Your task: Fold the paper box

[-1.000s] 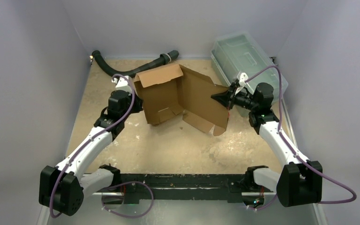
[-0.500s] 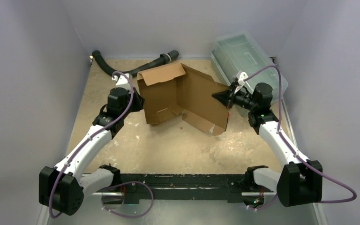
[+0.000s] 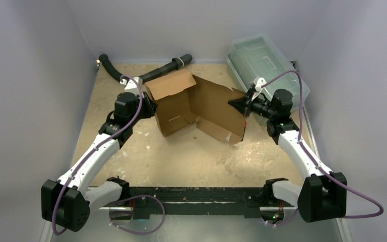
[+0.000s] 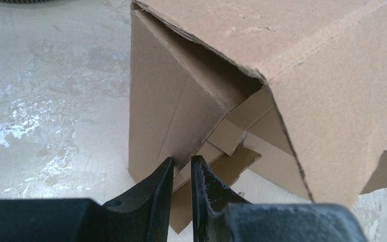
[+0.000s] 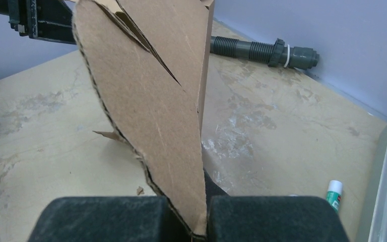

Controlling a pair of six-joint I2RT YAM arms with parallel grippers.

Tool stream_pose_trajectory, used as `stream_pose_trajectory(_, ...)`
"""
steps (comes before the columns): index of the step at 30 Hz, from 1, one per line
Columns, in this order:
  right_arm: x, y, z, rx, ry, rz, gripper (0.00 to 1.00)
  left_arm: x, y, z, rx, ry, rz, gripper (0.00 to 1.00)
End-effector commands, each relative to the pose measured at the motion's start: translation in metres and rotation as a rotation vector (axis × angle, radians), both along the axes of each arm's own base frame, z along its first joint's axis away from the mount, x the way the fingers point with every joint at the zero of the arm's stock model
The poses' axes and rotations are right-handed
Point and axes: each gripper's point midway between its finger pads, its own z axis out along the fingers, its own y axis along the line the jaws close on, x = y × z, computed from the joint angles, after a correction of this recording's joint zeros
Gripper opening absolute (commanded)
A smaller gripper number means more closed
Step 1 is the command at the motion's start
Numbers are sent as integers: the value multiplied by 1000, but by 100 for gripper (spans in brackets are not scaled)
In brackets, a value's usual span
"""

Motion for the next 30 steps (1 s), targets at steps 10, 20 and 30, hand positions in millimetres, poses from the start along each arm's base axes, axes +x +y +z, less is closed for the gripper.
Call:
stream_pose_trajectory(10, -1, 3, 10, -14, -43, 24, 0, 2, -14, 20, -67, -56, -63, 19)
stream_pose_trajectory(20, -4, 1, 8, -34, -155, 24, 0, -10, -23, 9, -87, -35, -124, 24)
stream_pose_trajectory(30, 0, -3, -6, -75, -214, 7, 0, -25, -21, 4, -84, -12, -142, 29)
